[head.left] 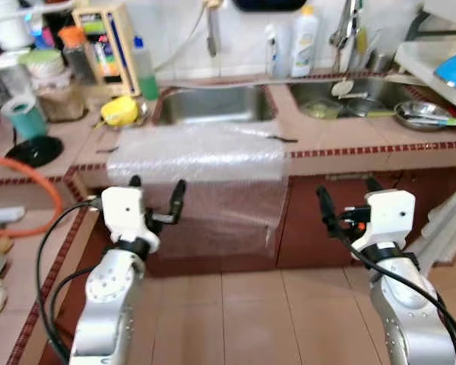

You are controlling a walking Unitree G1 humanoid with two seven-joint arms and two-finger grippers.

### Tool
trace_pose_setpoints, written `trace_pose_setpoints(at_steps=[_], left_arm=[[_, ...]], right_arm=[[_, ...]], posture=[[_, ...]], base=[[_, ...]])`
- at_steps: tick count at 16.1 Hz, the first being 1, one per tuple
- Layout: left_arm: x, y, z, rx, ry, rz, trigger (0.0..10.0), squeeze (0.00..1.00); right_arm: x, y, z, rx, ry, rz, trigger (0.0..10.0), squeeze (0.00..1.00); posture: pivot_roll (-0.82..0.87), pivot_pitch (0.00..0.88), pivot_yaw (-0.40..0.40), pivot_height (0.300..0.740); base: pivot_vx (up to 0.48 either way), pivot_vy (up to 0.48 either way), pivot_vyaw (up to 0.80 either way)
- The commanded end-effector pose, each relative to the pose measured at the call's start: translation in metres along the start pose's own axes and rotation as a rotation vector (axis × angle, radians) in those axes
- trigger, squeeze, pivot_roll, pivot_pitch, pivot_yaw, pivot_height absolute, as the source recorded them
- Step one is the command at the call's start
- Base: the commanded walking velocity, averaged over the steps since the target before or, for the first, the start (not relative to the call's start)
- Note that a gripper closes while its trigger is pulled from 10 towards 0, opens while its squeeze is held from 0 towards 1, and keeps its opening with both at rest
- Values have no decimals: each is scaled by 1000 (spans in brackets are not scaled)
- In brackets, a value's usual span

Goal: Kitchen organization

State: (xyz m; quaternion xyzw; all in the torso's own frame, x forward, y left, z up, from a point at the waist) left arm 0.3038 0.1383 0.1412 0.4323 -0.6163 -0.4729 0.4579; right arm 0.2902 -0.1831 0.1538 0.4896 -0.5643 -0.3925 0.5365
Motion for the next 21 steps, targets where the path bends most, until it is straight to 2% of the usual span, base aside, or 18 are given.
trace_pose_setpoints(at_steps=[1,10,14,21], left_arm=[[0,1,-1,-1,-2,-1,10000,0],[0,-1,-1,-15,-6,-4,10000,0],[0,-7,-1,-40,11,2,10000,0],[2,-10,-1,-44,13,8,10000,0]], right_arm=[[4,5,0,14,-8,10,10000,0],[4,8,-3,29,-14,-5,10000,0],[4,6,-4,8,-21,-13,10000,0],[6,8,-8,12,-20,1,10000,0]], posture=[[-49,0,62,740],[-49,0,67,740],[-48,0,65,740],[-54,0,57,740]], base=[[454,0,0],[450,0,0],[0,0,-106],[0,0,-800]])
Point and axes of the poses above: a point about 5 cm out from each wrist's last joint towards the gripper, its own z axis pointing back from the gripper into the wrist, its own y axis along the axis of the wrist's last joint, x = y × z, the point moved 3 cm from there along -z, pointing out of the wrist towards the gripper, and after that the axes turned 5 degrees about z, right-handed, at the moved point
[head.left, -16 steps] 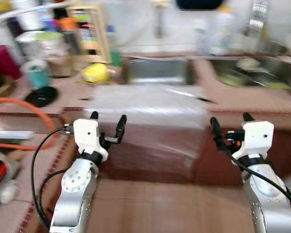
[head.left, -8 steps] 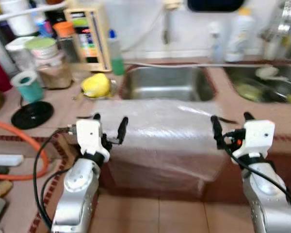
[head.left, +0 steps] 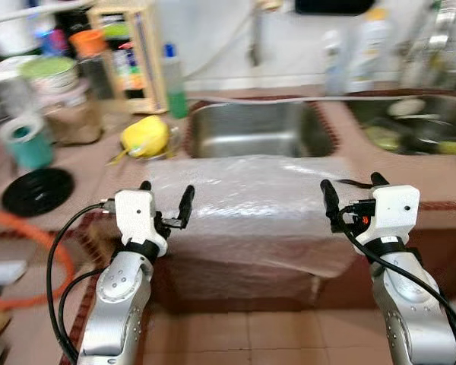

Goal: Kitchen organization

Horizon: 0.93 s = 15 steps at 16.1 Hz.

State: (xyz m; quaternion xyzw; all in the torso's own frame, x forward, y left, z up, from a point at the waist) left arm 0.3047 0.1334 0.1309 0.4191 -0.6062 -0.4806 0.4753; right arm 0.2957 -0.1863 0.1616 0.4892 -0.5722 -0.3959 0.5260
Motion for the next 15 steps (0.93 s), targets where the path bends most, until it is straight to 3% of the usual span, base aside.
trace_pose_setpoints(at_steps=[1,8,15], left_arm=[[-1,1,-1,3,4,-5,10000,0],[4,3,-2,24,-18,8,10000,0],[5,2,-1,20,-39,-4,10000,0]], right_arm=[[1,2,-2,1,5,3,10000,0],[-1,4,-3,13,15,10,10000,0],[-3,4,-3,14,19,11,10000,0]], posture=[[-54,0,57,740],[-55,0,54,740],[-55,0,58,740]], base=[[0,0,-700],[0,0,0],[380,0,0]])
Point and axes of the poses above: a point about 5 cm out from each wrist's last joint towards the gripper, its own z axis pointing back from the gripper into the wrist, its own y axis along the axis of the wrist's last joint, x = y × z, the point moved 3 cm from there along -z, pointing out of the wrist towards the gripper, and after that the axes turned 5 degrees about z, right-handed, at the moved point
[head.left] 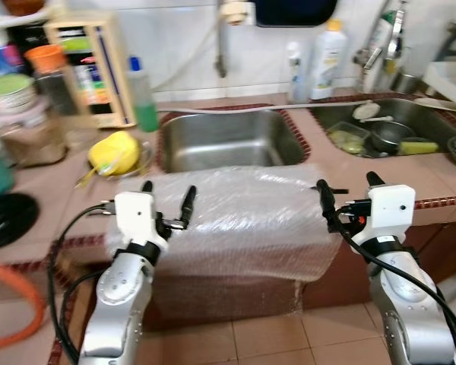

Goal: Kitchen organization

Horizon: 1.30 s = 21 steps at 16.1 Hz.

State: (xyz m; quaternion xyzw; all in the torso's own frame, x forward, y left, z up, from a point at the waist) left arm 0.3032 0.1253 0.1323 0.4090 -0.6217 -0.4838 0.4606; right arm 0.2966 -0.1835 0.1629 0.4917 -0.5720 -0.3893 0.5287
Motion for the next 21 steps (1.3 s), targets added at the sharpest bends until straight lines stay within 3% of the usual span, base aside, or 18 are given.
trace_pose_setpoints(at_steps=[1,7,14,17,21], left_arm=[[-3,2,0,5,5,-11,10000,0],[-4,0,1,-3,15,-13,10000,0],[-6,1,0,7,44,-25,10000,0],[-5,1,0,6,44,-14,10000,0],[-6,2,-1,9,45,-12,10000,0]], right_arm=[[-1,2,-2,7,8,5,10000,0],[-3,1,0,2,14,7,10000,0],[-3,0,0,-1,16,7,10000,0],[-3,1,0,2,16,7,10000,0],[-4,2,-1,4,16,6,10000,0]], posture=[[-55,0,58,740],[-55,0,57,740],[-55,0,54,740],[-56,0,53,740],[-55,0,54,740]], base=[[412,0,0],[372,0,0],[0,0,0],[0,-436,0],[0,0,0]])
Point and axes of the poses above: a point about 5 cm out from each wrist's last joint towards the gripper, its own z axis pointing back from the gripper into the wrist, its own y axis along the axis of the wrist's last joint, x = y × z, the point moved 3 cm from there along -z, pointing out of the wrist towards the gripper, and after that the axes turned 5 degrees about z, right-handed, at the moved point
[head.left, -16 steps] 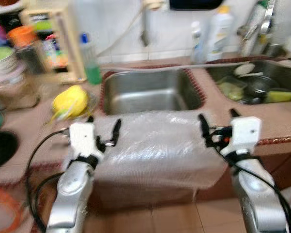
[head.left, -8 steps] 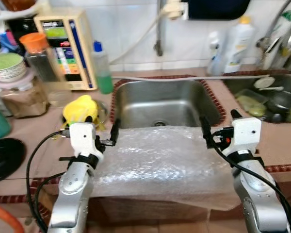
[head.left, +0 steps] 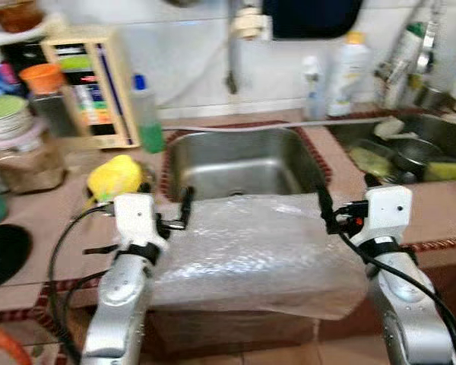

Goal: Kitchen organization

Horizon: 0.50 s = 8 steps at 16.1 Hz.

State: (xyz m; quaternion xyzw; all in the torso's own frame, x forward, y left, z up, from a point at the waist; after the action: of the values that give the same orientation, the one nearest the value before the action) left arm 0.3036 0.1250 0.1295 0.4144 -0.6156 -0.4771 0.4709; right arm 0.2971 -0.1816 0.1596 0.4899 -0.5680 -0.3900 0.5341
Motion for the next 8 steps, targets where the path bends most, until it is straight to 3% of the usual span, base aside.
trace_pose_setpoints(at_steps=[1,3,8], left_arm=[[-6,5,-1,11,17,-17,10000,0],[-5,7,-2,21,12,-28,10000,0],[-7,6,0,15,19,-27,10000,0]], right_arm=[[-2,5,-1,15,8,4,10000,0],[-2,2,-1,6,5,1,10000,0],[-5,0,-1,2,17,-1,10000,0]], posture=[[-54,0,55,740],[-51,0,53,740],[-44,0,46,740]], base=[[0,0,0],[0,0,0],[0,-480,0]])
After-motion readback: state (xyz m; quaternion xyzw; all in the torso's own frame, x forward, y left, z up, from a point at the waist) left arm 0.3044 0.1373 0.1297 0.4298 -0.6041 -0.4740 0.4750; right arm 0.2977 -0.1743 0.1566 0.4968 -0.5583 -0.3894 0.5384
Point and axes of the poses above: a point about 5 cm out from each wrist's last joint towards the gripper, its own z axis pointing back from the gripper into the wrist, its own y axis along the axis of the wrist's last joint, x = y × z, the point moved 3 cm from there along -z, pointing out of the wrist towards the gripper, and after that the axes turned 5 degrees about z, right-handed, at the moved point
